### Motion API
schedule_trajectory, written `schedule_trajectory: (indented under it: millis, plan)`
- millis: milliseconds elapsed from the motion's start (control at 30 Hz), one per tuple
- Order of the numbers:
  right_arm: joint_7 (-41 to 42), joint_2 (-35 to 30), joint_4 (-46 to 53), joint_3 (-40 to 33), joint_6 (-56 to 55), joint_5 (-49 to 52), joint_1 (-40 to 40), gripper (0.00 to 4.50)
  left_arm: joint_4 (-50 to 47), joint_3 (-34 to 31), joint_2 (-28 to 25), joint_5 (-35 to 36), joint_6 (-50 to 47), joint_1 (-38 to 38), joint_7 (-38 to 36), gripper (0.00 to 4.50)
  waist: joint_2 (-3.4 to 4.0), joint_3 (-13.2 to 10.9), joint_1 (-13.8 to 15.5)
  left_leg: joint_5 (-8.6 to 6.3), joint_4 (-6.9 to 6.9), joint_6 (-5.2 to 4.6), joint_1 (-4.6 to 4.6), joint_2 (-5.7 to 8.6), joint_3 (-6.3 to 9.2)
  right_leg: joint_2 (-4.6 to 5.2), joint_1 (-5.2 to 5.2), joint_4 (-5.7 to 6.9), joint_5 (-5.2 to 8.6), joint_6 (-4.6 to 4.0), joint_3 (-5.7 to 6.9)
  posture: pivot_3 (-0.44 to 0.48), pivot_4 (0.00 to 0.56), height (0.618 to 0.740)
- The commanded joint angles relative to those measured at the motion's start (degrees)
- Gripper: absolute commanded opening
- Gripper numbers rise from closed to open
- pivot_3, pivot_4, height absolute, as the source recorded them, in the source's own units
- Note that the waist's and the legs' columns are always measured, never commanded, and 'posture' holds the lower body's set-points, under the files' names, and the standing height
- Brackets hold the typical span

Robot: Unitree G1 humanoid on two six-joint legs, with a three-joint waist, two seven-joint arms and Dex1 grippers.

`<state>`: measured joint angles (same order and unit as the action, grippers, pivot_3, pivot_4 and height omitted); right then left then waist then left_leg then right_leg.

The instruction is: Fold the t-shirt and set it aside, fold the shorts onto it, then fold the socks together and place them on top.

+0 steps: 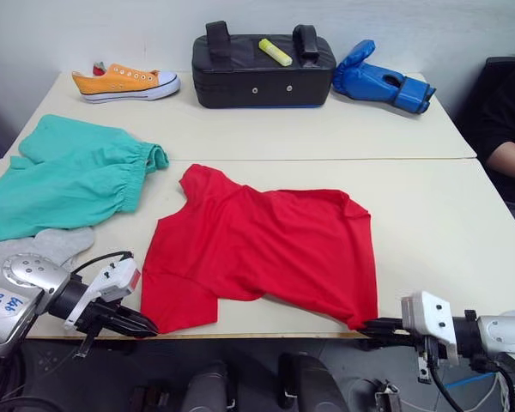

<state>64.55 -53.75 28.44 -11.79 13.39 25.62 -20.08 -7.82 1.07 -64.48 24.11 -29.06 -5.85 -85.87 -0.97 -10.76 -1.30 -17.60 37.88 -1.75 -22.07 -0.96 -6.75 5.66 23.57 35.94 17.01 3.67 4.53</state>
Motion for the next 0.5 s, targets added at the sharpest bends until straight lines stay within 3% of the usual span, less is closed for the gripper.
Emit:
schedule_trajectory:
  millis: [33,100,167,233,267,367,500]
  plan:
    - [-5.7,1.73,-0.73,-1.66,6.11,3.77,8.82,0.03,5.3,-0.2,6.23,1.47,-2.04,-10.02,4.19,0.0,0.0,0.0,0.34,0.01,0.04,-0.01,0.0,0.01,0.01,0.01,0.0,0.0,-0.01,0.01,0.01,0.0,0.15,0.74]
    - [-11.97,3.69,-5.72,-1.71,9.06,3.46,21.73,0.03,13.73,-2.42,14.19,1.11,-2.39,-22.46,12.6,0.0,-0.01,-0.01,0.9,0.04,0.17,-0.04,-0.04,0.03,0.02,0.02,-0.01,0.05,-0.08,0.05,0.01,0.0,0.15,0.74]
    - [-19.6,5.67,-12.48,-2.71,10.32,1.82,38.65,0.03,27.17,-8.25,22.42,1.07,1.49,-40.19,25.77,0.0,-0.11,-0.1,1.36,0.23,0.37,-0.17,-0.25,0.07,0.01,0.01,0.1,0.05,-0.4,0.12,0.06,0.0,0.15,0.74]
    - [-25.38,6.61,-18.97,-3.88,8.04,-0.66,54.21,0.03,41.67,-15.75,26.26,4.41,3.49,-58.24,36.54,0.0,-0.37,-0.39,1.5,0.64,0.52,-0.34,-0.56,0.14,0.06,0.0,0.3,0.08,-0.68,0.14,0.17,0.0,0.15,0.74]
    - [-26.98,6.3,-21.96,-4.2,4.49,-2.45,61.89,0.03,48.17,-18.33,26.13,5.17,5.5,-66.3,39.59,0.0,-0.58,-0.51,1.42,0.83,0.58,-0.39,-1.18,0.14,0.08,-0.01,0.84,0.1,-0.84,0.12,0.23,0.0,0.15,0.74]
    - [-27.02,2.71,-29.79,-3.15,-4.5,-7.44,78.81,0.03,59.32,-20.2,23.14,4.21,11.22,-81.72,36.75,0.0,-0.54,-0.48,1.0,1.05,0.41,-0.33,-2.29,0.28,-0.29,-0.06,2.35,0.6,-0.88,0.17,0.51,0.0,0.15,0.74]
    - [-20.02,-1.38,-34.82,-2.37,-8.16,-7.2,83.95,0.03,60.63,-16.28,19.95,1.94,11.25,-87.36,24.08,0.0,-0.35,-0.38,1.04,0.77,-0.01,-0.59,-1.56,0.48,-0.52,0.11,2.43,1.14,-0.88,0.17,2.43,0.0,0.15,0.74]
